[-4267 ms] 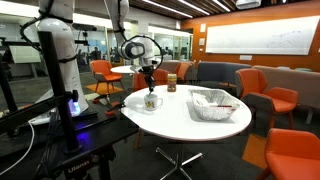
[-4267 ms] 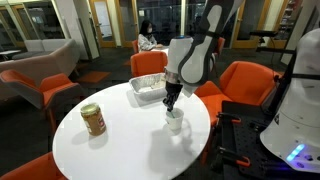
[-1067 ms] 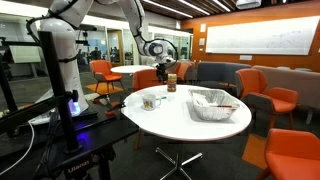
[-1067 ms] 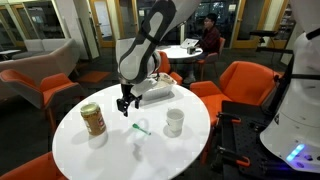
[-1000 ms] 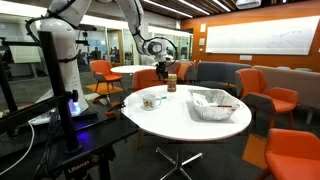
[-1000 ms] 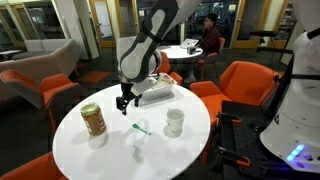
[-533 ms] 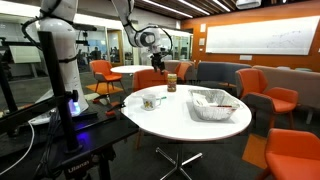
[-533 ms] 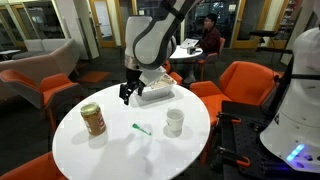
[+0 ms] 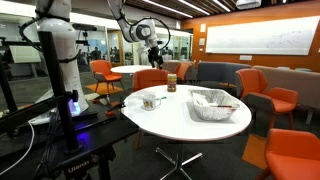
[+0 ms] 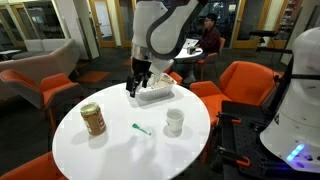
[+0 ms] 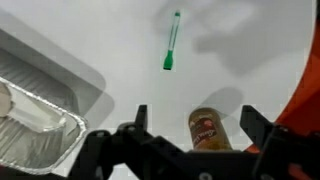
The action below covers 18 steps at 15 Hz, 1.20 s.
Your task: Put the marker on the table
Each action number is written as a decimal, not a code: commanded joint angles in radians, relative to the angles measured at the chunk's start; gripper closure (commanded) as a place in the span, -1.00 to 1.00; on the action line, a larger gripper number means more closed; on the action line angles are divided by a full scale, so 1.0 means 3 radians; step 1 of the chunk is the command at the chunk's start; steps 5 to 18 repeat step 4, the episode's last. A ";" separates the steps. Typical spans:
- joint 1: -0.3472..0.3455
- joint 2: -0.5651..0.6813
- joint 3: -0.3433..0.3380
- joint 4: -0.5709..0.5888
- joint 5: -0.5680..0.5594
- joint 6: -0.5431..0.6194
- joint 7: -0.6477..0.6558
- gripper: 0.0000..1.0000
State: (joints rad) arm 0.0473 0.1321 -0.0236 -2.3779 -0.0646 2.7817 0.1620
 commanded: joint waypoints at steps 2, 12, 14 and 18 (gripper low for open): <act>0.0001 -0.0217 0.0006 -0.0152 -0.0096 0.0002 0.0050 -1.00; 0.0000 -0.0253 0.0002 -0.0161 -0.0149 -0.0093 0.0108 -1.00; 0.0000 -0.0253 0.0002 -0.0161 -0.0149 -0.0093 0.0108 -1.00; 0.0000 -0.0253 0.0002 -0.0161 -0.0149 -0.0093 0.0108 -1.00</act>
